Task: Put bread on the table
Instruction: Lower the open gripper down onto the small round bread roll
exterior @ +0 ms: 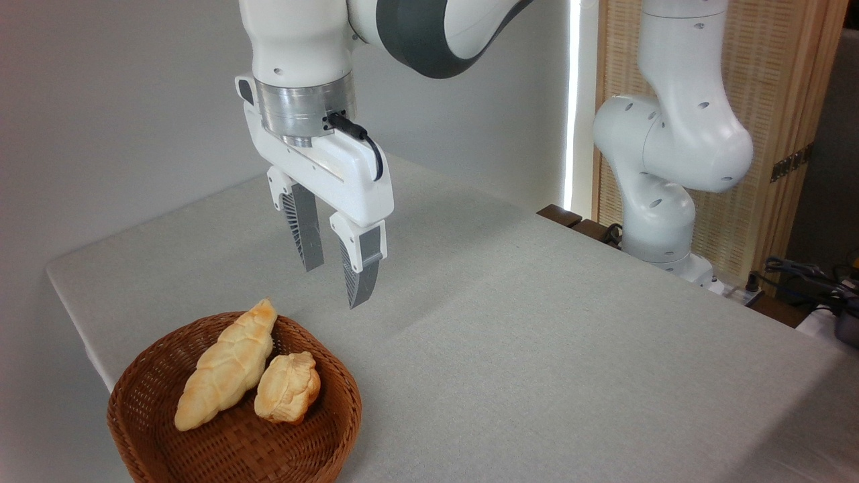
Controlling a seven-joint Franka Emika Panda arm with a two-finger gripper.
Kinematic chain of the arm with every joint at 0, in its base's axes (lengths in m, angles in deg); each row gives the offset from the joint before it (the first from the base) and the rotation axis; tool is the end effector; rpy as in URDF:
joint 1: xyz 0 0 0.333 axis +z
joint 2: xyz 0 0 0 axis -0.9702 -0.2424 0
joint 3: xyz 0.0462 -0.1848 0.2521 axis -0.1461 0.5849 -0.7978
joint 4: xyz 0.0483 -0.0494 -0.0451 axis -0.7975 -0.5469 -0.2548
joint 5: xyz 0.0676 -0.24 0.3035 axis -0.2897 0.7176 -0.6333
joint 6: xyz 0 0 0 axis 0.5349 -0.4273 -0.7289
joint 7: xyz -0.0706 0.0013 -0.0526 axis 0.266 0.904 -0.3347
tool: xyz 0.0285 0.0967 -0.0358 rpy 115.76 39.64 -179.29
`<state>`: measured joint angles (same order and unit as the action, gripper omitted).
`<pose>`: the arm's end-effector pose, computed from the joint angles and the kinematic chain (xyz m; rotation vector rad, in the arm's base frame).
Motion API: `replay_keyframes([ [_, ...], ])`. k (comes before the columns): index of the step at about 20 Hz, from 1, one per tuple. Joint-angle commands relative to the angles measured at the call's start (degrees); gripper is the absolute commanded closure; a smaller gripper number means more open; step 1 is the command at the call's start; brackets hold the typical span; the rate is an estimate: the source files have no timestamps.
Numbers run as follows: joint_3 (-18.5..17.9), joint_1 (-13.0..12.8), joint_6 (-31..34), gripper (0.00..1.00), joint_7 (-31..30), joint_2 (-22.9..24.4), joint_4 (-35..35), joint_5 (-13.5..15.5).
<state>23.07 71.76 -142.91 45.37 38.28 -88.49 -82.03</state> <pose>0.5606 -0.0328 0.5494 2.8250 -1.1024 0.1298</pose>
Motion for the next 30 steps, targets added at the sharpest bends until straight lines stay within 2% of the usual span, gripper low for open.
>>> replay_keyframes([
  [1, 0.79, -0.01, -3.24, 0.0, -0.26, -0.86, 0.25, 0.97],
  [5, 0.88, -0.01, -9.38, 0.0, 1.49, -2.79, 0.16, 0.53],
  [9, 0.96, -0.1, -12.47, 0.0, 6.15, -5.16, -0.01, 0.53],
  [13, 0.88, -0.1, -17.39, 0.0, 7.65, -8.5, -0.19, 0.36],
  [20, 0.88, -0.1, -19.33, 0.0, 7.74, -12.19, -0.19, 0.01],
  [22, 0.96, -0.18, -19.33, 0.0, 7.74, -12.72, -0.1, -1.13],
  [27, 1.58, -0.1, -19.42, 0.0, 7.74, -13.51, -0.1, -1.31],
  [28, 1.58, -0.1, -19.51, 0.02, 7.83, -13.6, -0.1, -1.57],
  [29, 1.67, -0.1, -19.6, 0.14, 7.83, -13.69, -0.1, -2.62],
  [30, 1.67, -0.1, -19.6, 0.32, 7.92, -13.69, -0.1, -3.15],
])
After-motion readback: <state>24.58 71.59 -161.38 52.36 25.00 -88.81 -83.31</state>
